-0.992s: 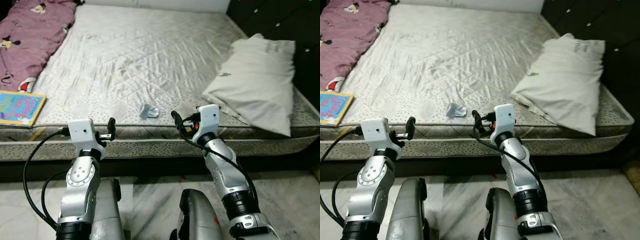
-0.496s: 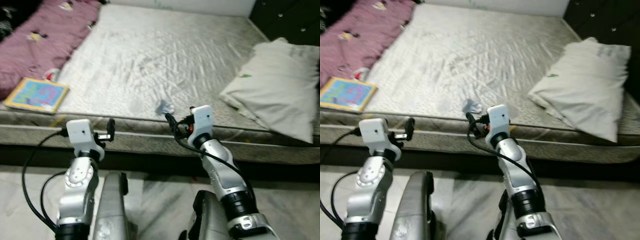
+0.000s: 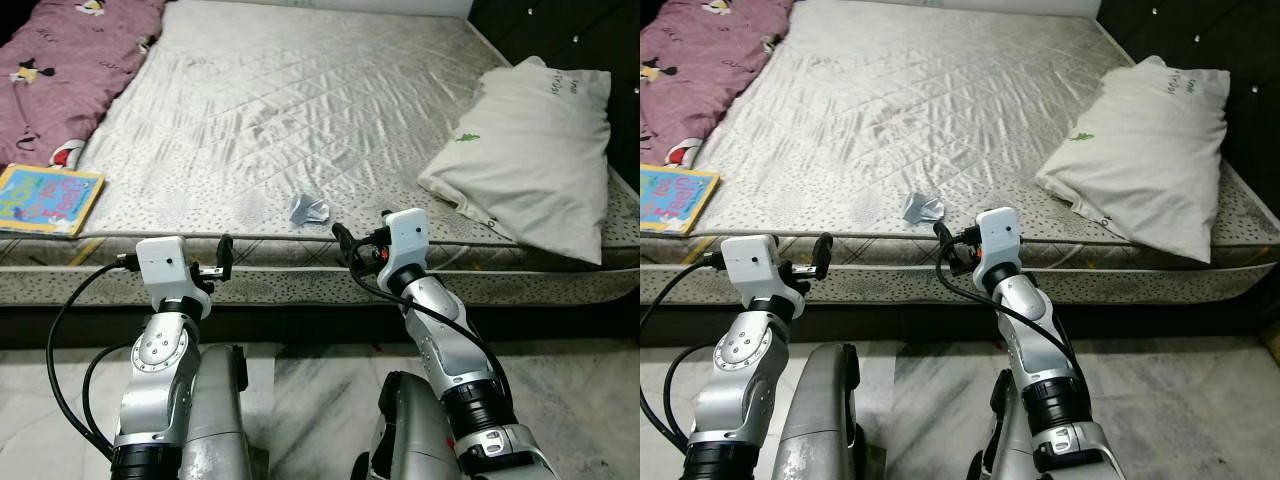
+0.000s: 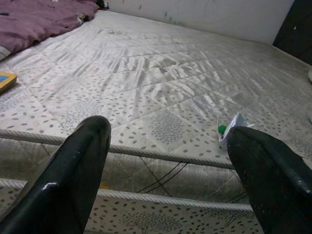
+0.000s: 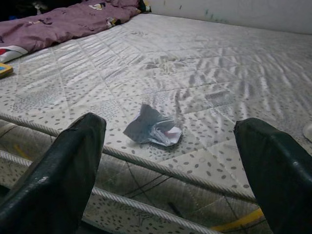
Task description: Clean up the room
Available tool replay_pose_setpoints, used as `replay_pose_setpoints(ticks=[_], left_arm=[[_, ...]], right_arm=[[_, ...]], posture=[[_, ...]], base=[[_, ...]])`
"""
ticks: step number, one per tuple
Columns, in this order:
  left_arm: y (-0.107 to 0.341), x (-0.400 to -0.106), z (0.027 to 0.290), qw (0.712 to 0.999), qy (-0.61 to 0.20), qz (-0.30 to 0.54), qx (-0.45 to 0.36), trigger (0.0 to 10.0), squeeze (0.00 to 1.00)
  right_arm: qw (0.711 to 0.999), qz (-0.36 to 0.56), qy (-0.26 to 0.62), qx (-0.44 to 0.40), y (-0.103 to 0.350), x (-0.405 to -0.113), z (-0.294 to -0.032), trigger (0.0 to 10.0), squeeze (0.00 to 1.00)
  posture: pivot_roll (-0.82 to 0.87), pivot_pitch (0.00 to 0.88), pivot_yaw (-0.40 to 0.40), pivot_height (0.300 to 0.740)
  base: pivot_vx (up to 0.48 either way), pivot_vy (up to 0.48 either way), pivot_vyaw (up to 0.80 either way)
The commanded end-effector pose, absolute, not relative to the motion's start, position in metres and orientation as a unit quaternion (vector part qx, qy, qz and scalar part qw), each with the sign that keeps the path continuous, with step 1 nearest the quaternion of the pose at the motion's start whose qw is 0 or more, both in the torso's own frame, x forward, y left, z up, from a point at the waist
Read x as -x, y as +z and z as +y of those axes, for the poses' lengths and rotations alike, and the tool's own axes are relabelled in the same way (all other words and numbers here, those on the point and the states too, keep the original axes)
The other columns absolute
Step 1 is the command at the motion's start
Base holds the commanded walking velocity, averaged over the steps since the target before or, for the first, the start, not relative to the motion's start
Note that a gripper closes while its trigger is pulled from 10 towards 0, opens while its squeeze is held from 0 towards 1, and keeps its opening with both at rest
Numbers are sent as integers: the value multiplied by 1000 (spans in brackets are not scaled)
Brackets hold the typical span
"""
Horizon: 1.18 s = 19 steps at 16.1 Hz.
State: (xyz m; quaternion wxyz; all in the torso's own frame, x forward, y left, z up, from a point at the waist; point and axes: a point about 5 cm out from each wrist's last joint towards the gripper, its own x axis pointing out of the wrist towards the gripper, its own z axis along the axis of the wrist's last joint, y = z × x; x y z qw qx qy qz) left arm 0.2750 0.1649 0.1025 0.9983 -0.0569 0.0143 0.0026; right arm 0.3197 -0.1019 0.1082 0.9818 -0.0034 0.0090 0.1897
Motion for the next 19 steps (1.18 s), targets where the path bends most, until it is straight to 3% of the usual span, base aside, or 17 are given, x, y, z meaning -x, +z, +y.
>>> replay_pose_setpoints(ticks=[1,13,16,19], left_arm=[[106,-276,162,998,-9,8,54,10000,0],[106,-277,160,998,-13,12,54,10000,0],[104,-277,160,999,-8,15,52,10000,0],[103,-276,160,999,-9,17,50,10000,0]], right_arm=[[983,0,185,8,113,-322,-104,10000,0],[982,1,190,11,112,-323,-104,10000,0],[981,2,191,11,111,-323,-104,10000,0],[980,2,199,24,109,-322,-101,10000,0]], posture=[[59,39,-73,538],[63,30,-77,538],[67,20,-76,538],[70,16,-74,538]], base=[[307,0,0],[311,0,0],[0,0,0],[0,0,800]])
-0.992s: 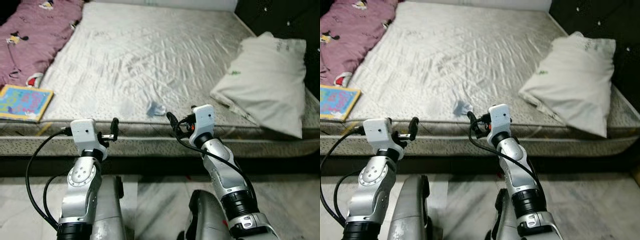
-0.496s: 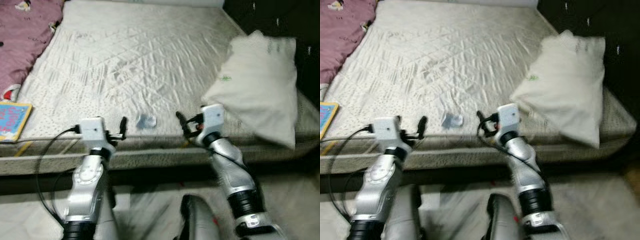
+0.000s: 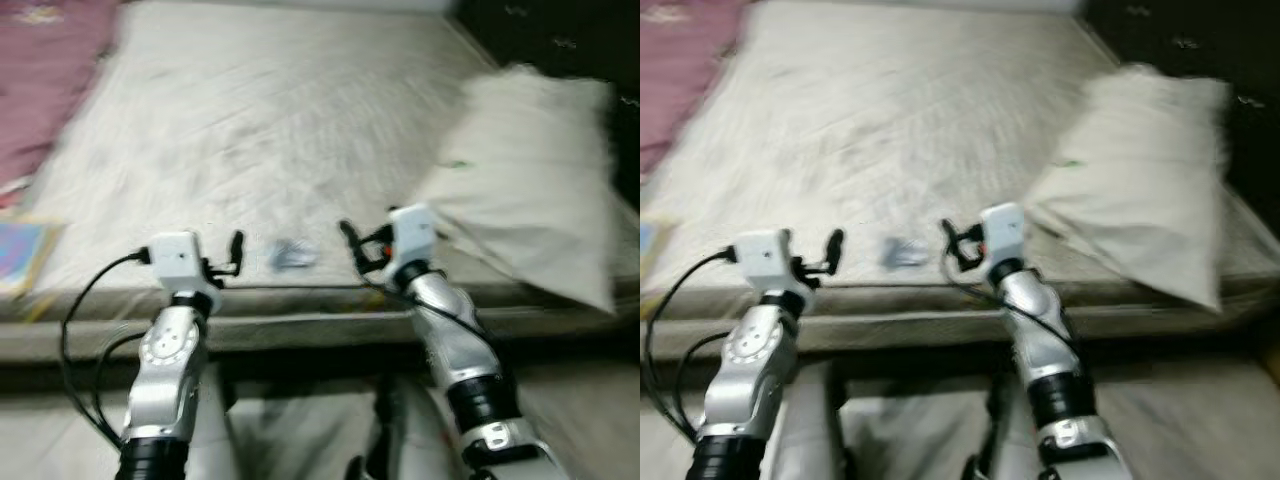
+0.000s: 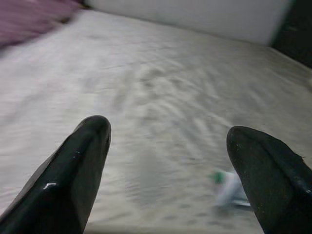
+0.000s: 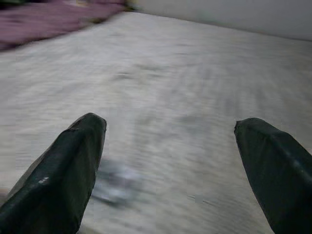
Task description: Clean up the room
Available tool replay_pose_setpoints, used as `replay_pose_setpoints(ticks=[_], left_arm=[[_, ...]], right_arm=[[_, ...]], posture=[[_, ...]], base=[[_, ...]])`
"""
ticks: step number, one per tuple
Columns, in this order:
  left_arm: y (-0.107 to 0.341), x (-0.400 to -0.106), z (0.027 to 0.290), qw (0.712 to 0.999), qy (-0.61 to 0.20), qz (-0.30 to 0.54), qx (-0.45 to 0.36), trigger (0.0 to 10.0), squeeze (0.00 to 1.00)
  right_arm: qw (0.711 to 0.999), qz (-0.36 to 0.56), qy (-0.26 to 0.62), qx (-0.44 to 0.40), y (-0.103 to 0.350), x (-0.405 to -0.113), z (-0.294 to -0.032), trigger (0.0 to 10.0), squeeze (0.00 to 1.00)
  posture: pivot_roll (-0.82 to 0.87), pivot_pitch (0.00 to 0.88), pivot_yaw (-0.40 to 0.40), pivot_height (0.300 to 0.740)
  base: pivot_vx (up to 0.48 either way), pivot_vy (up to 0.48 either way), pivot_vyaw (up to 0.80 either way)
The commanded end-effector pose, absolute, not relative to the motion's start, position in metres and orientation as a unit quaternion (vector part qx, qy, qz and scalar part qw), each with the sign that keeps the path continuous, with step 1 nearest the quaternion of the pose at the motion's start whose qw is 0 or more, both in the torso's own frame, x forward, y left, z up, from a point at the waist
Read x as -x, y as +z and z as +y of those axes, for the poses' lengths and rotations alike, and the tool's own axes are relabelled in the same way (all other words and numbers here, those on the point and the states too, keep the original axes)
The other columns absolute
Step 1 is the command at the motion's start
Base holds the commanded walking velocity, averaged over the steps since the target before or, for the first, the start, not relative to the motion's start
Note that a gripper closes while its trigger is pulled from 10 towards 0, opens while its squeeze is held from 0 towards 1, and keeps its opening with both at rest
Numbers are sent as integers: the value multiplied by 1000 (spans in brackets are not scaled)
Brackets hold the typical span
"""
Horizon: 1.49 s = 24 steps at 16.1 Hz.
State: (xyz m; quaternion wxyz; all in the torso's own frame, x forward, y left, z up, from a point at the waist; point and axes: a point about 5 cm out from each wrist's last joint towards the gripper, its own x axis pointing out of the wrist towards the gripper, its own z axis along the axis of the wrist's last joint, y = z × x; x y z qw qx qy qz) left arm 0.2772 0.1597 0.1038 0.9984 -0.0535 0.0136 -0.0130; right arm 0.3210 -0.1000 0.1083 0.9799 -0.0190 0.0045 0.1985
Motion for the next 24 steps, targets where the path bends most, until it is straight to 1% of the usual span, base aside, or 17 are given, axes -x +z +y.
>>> replay_pose_setpoints(ticks=[1,4,8,10,11,17,20,23,24], left_arm=[[103,-276,160,999,-9,18,49,10000,0],[103,-276,159,999,-10,18,48,10000,0],[104,-271,160,999,-9,20,49,10000,0],[106,-270,163,999,-6,19,47,10000,0],[105,-271,164,999,-3,20,46,10000,0],[108,-271,160,999,-15,16,49,10000,0],[108,-271,158,998,-11,16,57,10000,0],[108,-267,158,998,-4,18,59,10000,0],[109,-266,159,998,0,18,59,10000,0]], right_arm=[[980,3,200,24,109,-322,-102,10000,0],[979,9,200,26,108,-324,-102,10000,0],[979,22,201,18,102,-322,-102,10000,0],[979,21,202,7,102,-323,-100,10000,0],[979,22,204,10,102,-324,-99,10000,0],[978,31,204,9,99,-324,-100,10000,0],[976,27,212,26,100,-324,-101,10000,0],[969,32,240,41,97,-323,-94,10000,0],[967,33,246,53,96,-324,-91,10000,0]], posture=[[70,16,-74,538],[71,22,-78,538],[83,41,-71,538],[87,43,-72,523],[91,45,-73,503],[83,61,-70,503],[80,66,-73,503],[103,85,-85,503],[111,92,-88,503]], base=[[0,0,800],[0,0,800],[0,0,0],[0,0,0],[0,0,0],[0,0,0],[0,0,0],[0,0,0],[0,0,513]])
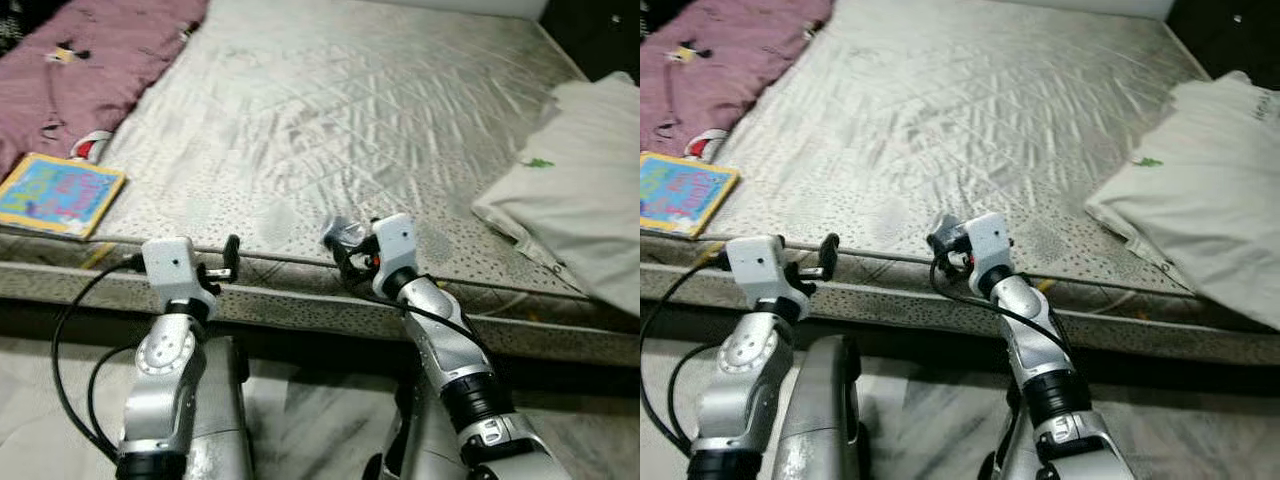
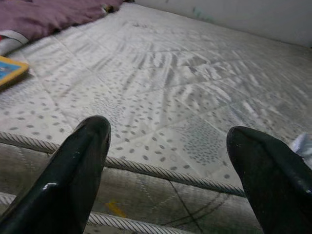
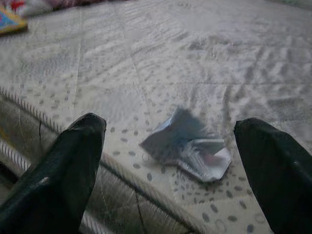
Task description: Clean up the room
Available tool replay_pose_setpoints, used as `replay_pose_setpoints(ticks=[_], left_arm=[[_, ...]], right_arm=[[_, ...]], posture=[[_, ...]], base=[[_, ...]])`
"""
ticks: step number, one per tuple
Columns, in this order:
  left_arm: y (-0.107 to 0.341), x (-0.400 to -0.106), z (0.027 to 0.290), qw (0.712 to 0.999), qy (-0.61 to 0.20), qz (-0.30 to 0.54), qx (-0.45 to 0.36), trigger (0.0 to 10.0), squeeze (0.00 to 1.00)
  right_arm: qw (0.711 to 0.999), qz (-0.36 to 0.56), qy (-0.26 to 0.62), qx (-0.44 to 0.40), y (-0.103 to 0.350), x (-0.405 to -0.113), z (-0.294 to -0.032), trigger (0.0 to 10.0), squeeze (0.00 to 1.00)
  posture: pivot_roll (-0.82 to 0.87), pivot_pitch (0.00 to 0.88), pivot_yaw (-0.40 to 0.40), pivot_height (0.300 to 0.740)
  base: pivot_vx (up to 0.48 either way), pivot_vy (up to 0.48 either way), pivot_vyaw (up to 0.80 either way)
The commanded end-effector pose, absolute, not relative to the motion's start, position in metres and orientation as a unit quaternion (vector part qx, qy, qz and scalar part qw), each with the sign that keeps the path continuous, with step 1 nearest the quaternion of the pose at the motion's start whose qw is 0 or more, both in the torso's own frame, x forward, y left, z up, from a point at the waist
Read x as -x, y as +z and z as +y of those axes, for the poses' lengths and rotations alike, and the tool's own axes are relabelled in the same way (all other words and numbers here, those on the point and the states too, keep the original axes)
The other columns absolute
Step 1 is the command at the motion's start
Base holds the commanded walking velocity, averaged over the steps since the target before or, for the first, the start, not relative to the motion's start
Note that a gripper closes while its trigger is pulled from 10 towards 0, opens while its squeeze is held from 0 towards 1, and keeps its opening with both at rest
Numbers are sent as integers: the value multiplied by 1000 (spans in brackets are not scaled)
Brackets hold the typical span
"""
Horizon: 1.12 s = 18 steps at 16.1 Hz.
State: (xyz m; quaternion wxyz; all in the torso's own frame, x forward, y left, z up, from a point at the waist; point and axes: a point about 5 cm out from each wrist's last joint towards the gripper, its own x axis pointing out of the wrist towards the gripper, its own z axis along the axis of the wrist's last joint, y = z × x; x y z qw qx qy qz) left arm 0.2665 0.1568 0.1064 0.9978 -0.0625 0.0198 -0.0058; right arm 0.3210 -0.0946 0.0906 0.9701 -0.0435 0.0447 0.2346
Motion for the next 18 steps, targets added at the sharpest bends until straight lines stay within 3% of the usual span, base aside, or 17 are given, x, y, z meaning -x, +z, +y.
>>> replay_pose_setpoints(ticks=[1,6,9,18], left_arm=[[109,-263,161,998,7,20,61,10000,0],[115,-249,160,997,23,24,68,10000,0],[121,-237,155,997,21,29,69,10000,0],[127,-205,152,995,30,65,67,10000,0]], right_arm=[[966,38,250,49,95,-325,-88,10000,0],[970,31,235,60,103,-341,-83,10000,0],[980,24,186,61,113,-359,-92,10000,0],[987,23,142,69,118,-373,-101,10000,0]], posture=[[122,103,-92,503],[163,156,-88,503],[201,202,-78,503],[278,291,-60,503]], base=[[0,0,513],[0,0,96],[0,0,0],[0,0,0]])
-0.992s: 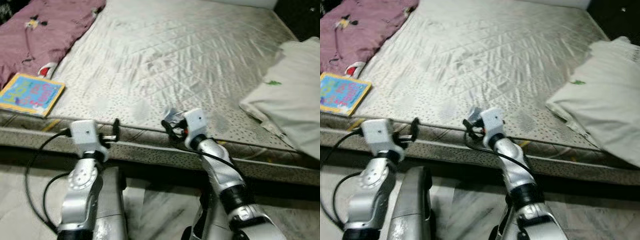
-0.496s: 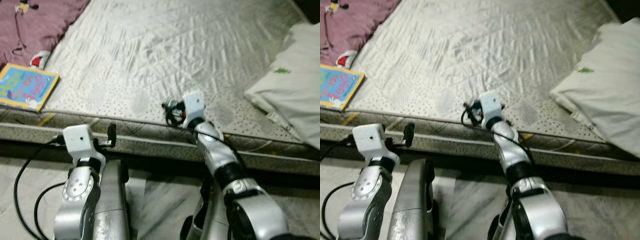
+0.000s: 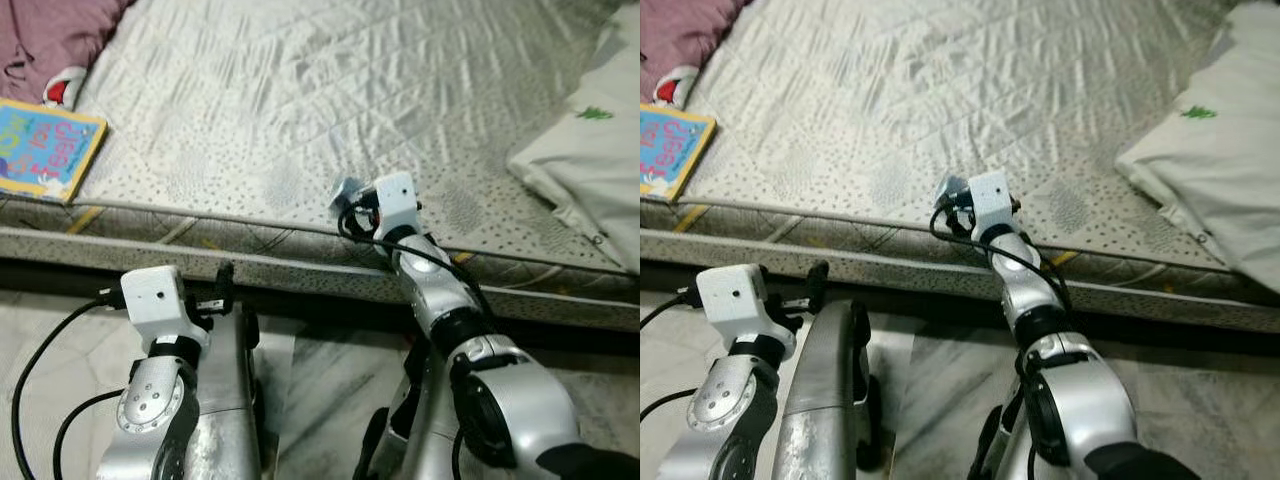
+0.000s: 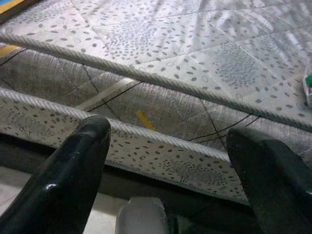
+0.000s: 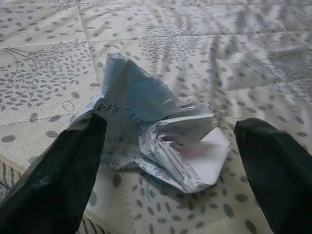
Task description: Clean up the room
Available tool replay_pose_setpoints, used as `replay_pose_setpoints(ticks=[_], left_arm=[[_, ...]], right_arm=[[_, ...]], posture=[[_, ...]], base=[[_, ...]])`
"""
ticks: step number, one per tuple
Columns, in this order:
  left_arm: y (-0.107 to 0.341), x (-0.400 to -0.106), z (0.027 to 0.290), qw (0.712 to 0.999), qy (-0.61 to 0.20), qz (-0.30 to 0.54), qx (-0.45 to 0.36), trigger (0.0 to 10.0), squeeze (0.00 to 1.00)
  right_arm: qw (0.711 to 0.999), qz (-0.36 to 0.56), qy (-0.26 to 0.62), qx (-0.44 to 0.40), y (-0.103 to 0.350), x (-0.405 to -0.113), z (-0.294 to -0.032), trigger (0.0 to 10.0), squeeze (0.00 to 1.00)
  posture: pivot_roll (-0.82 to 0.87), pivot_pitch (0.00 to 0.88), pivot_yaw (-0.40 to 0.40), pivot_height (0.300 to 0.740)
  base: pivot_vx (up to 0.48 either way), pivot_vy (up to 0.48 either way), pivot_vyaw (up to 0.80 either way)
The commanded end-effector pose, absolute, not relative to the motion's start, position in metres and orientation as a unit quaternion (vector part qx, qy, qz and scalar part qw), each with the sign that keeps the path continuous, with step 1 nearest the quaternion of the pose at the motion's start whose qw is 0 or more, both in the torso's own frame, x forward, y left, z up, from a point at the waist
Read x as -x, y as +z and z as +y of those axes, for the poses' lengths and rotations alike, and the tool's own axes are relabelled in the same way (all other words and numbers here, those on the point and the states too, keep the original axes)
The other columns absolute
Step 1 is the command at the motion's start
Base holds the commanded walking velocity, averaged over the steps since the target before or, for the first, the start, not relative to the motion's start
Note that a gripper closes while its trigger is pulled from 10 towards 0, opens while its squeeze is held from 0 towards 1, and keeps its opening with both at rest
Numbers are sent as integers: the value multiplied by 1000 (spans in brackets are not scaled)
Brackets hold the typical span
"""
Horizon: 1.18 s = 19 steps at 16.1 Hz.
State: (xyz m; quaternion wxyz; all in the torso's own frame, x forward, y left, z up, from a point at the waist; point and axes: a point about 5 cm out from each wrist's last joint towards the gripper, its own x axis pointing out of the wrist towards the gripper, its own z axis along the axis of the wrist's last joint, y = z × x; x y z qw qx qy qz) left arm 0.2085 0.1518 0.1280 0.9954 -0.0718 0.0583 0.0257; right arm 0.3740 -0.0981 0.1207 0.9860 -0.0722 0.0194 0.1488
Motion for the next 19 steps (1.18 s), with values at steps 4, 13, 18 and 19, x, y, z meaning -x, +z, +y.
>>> replay_pose_setpoints(ticks=[4,13,18,19], left_arm=[[129,-199,152,994,34,78,66,10000,0],[129,-201,153,994,35,82,66,10000,0],[129,-203,153,994,33,80,63,10000,0],[129,-204,153,994,32,79,62,10000,0]], right_arm=[[989,7,135,65,129,-380,-95,0,0],[989,8,132,63,127,-380,-99,0,0],[989,8,131,63,126,-380,-101,0,0],[989,8,132,63,126,-380,-101,0,0]], posture=[[282,304,-65,503],[280,293,-65,503],[281,285,-64,503],[281,284,-64,503]], base=[[0,0,0],[0,0,0],[0,0,0],[0,0,0]])
